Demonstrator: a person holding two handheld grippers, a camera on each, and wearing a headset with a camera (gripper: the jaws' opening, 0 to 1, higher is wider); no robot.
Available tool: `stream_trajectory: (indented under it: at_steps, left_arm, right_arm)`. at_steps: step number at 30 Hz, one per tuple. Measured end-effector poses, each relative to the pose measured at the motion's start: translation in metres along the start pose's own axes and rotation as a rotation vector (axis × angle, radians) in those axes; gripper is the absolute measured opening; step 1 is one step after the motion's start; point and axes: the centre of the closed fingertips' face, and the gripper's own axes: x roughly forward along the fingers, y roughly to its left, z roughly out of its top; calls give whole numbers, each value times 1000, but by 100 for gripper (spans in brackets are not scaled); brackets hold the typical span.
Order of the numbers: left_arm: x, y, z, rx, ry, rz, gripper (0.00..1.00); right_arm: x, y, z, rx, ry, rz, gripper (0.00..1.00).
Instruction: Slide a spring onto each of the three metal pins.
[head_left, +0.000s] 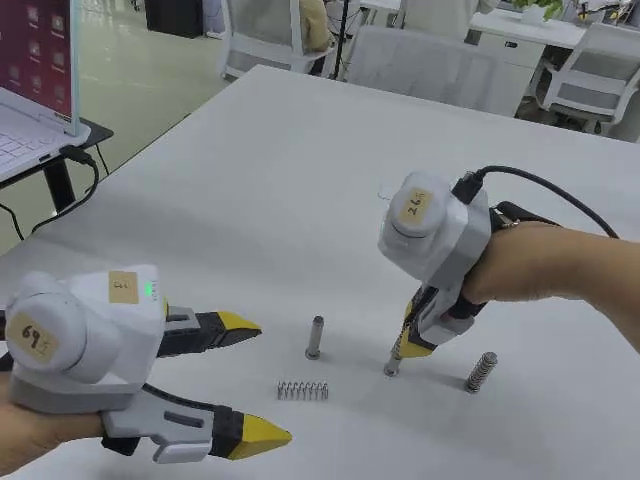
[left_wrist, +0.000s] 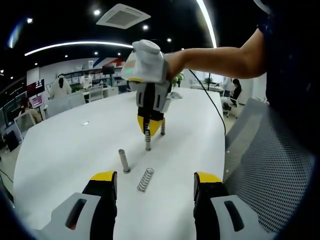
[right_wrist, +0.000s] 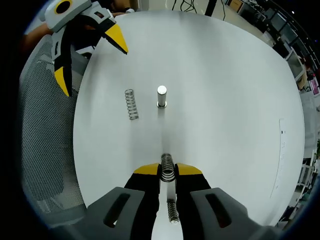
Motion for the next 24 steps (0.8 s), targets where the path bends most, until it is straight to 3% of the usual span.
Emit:
stream_trajectory:
  at_steps: [24]
  left_arm:
    - [-1, 0, -1, 4, 13, -3, 56]
  right_arm:
    - [20, 3, -2, 19, 0, 1, 9]
